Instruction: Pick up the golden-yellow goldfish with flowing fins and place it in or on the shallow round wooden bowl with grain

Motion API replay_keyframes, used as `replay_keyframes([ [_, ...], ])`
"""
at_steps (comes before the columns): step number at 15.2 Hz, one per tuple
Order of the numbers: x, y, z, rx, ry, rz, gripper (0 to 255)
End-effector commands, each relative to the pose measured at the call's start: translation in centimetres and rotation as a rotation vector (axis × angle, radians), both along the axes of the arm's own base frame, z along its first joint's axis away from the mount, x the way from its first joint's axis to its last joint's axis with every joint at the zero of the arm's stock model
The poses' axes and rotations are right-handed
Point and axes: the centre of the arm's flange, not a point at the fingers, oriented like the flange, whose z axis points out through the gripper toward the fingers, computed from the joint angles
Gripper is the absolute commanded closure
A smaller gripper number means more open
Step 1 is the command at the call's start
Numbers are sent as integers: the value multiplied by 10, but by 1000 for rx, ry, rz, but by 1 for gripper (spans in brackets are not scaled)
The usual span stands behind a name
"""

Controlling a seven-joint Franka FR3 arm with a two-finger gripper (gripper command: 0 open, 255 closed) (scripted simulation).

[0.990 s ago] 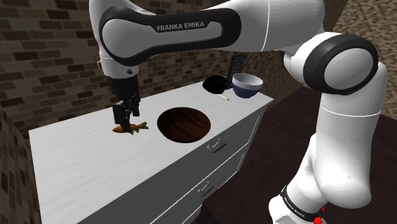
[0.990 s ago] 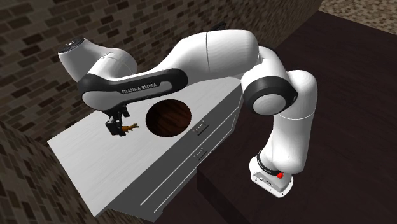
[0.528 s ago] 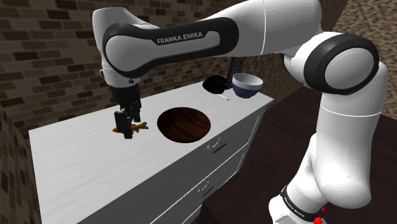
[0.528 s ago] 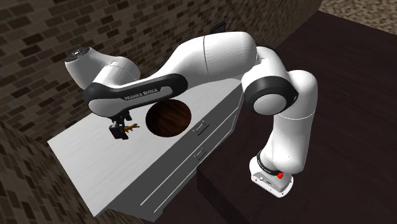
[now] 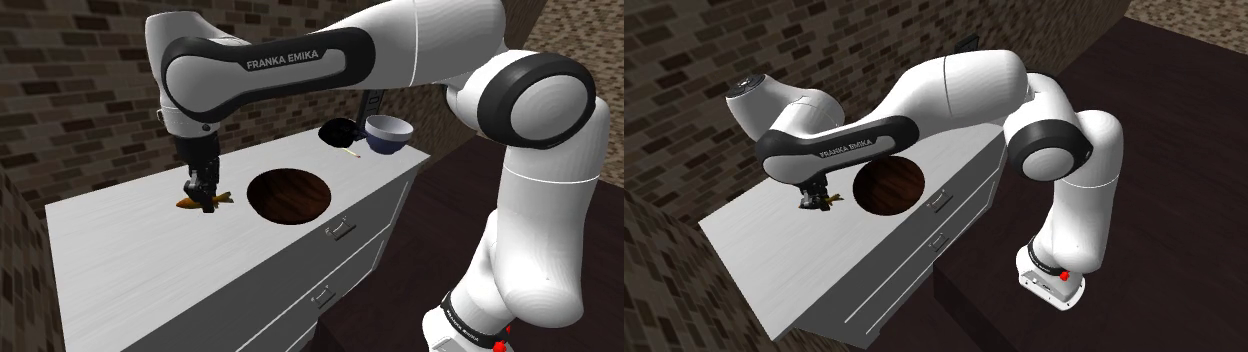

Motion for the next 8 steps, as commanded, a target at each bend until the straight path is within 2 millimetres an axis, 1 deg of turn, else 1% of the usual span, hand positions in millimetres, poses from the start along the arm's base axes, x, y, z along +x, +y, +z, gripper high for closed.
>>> replay_keyframes([
  [1,0,0,0,0,0,0,255],
  [6,0,0,0,0,0,0,255],
  [8,0,0,10,0,0,0,255],
])
